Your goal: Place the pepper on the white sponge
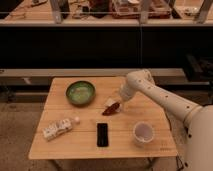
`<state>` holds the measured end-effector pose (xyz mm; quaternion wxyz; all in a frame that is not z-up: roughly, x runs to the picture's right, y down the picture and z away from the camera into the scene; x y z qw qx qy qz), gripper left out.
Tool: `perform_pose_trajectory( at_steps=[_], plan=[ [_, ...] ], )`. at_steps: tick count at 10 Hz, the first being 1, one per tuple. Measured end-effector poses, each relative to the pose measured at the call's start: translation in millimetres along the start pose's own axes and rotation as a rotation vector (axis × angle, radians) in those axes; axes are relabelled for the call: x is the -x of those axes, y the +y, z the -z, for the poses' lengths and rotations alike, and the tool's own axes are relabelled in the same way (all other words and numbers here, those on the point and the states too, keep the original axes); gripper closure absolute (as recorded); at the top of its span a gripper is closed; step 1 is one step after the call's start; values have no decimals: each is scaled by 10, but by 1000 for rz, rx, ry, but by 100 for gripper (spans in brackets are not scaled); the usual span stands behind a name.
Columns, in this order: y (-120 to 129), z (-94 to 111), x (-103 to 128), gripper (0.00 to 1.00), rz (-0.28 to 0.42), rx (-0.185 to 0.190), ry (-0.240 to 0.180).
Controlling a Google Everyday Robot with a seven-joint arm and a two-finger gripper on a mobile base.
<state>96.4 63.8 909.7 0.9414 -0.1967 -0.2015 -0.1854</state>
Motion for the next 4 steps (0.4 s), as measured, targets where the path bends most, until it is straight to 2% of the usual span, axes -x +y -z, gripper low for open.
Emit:
perform_pose_trajectory(
  at_steps=[2,4],
  plan=[
    [-11,41,-54,23,-5,-4,6],
    [-14,133,-236,23,-27,-11,24]
  ],
)
